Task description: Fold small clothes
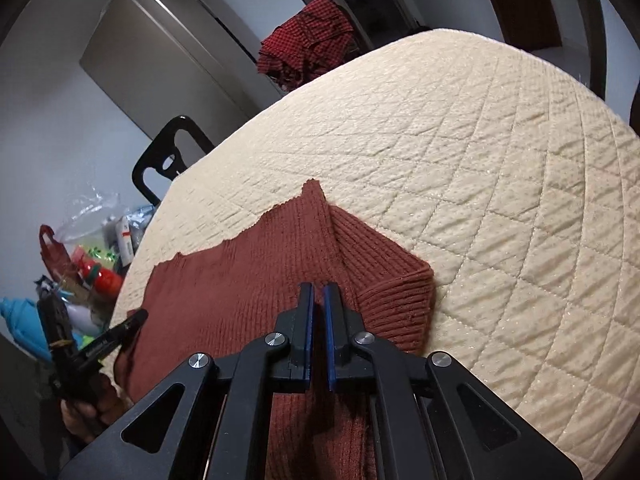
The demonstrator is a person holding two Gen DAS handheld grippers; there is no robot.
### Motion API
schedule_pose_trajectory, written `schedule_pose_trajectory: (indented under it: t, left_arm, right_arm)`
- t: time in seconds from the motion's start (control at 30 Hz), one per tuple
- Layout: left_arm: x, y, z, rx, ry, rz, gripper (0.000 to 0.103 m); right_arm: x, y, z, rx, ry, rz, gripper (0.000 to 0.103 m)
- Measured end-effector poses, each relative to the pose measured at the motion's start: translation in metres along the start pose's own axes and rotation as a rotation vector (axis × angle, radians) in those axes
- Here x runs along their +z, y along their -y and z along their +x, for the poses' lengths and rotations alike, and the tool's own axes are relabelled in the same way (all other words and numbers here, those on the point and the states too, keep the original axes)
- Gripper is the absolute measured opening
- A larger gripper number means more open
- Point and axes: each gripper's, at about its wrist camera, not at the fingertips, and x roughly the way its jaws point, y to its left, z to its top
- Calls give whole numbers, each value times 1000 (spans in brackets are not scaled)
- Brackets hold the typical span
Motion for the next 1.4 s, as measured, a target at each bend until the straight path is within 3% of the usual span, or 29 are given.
schedule_pose_trajectory:
  t: [0.2,0.4,0.57,0.87,1.0,1.1,1.27,1.4]
  left_arm:
    - [17,16,-10,-5,38,36,13]
    - [41,27,14,7,22,73,13]
    - [38,10,33,27,-27,35,13]
    - [29,-2,31,-16,-7,-24,13]
    - [31,-4,32,-25,-7,-29,13]
    - [33,4,30,9,-5,13,13]
    - [30,15,9,54,17,65,22]
    - [23,14,-11,93,36,76,26]
  right_arm:
    - [18,-17,1,8,13,-16,6]
    - [39,-22,28,1,-7,6,6]
    - [44,-5,39,-29,-18,58,6]
    - [36,7,37,3,29,82,0]
    - [37,-7,35,-47,19,22,2]
    - [36,-27,25,-89,38,-49,3]
    - [19,-64,4,-61,70,-186,4]
    - [0,-88,2,-27,36,-276,4]
